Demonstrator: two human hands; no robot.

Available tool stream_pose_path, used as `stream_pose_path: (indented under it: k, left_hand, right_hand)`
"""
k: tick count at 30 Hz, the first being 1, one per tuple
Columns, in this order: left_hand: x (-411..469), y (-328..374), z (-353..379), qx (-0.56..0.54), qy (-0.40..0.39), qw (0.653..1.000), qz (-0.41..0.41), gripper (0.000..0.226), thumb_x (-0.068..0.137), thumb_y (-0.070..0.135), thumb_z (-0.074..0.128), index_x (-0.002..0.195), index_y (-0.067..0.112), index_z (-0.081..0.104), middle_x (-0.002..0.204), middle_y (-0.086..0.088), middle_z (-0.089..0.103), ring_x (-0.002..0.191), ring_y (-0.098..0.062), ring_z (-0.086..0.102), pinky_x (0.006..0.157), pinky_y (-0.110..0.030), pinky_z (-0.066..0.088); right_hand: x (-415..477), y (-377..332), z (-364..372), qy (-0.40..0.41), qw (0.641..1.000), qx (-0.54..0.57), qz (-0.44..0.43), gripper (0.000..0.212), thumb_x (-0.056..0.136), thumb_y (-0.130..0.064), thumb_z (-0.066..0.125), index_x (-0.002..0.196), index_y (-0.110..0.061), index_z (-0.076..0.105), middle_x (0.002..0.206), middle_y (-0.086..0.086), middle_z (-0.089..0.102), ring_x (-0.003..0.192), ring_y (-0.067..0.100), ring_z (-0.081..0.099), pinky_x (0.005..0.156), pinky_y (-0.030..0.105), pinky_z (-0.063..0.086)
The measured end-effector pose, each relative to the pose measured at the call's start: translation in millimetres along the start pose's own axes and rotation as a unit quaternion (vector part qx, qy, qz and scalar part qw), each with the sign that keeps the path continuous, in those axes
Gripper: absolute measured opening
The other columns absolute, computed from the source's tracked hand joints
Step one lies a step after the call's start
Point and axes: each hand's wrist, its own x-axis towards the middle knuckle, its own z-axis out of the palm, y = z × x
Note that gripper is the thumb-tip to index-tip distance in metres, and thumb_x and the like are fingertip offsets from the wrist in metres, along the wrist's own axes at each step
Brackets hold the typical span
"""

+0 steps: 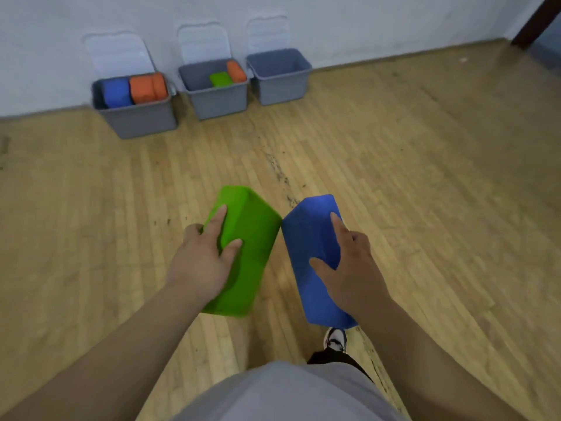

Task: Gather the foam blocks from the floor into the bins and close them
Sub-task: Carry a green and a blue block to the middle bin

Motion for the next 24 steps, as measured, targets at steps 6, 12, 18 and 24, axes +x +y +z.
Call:
stream_pose_path:
  k: [6,12,18,24]
  left_hand:
    - [59,2,-11,-0.034,0.029,0.996,-0.075,0.066,0.102,0.063,0.034,0.154,0.061,-0.006,0.160,-0.011,0.028,0.134,-0.034,0.050,0.109,-0.051,0.044]
    - [129,63,-8,-0.055,0.061,0.989,-0.120,0.064,0.104,0.061,0.034,0.155,0.061,-0.004,0.158,-0.010,0.029,0.126,-0.031,0.055,0.103,-0.047,0.046]
    - [191,114,-10,-0.055,0.075,0.982,-0.166,0.065,0.105,0.058,0.035,0.158,0.056,-0.002,0.163,-0.014,0.023,0.130,-0.036,0.053,0.103,-0.047,0.046]
    - [256,119,-30,-0.037,0.072,0.977,-0.195,0.064,0.106,0.055,0.033,0.159,0.054,-0.003,0.162,-0.014,0.024,0.123,-0.035,0.058,0.098,-0.046,0.048]
  right_hand:
    - [100,-12,1,-0.020,0.997,0.031,-0.063,0.091,0.093,-0.052,0.064,0.156,-0.055,-0.001,0.143,-0.004,0.030,0.115,0.014,0.050,0.091,0.031,0.047]
    - [205,-7,-30,-0.074,0.990,0.018,-0.116,0.091,0.094,-0.051,0.063,0.157,-0.053,-0.002,0.142,-0.005,0.027,0.116,0.014,0.049,0.087,0.027,0.044]
    - [304,-8,-58,-0.108,0.983,0.007,-0.151,0.090,0.092,-0.053,0.062,0.154,-0.055,-0.002,0.142,-0.002,0.031,0.115,0.017,0.051,0.098,0.036,0.048]
    - [371,-16,-52,-0.152,0.978,0.019,-0.142,0.093,0.092,-0.051,0.066,0.157,-0.054,0.000,0.130,-0.010,0.033,0.103,0.010,0.054,0.088,0.027,0.045]
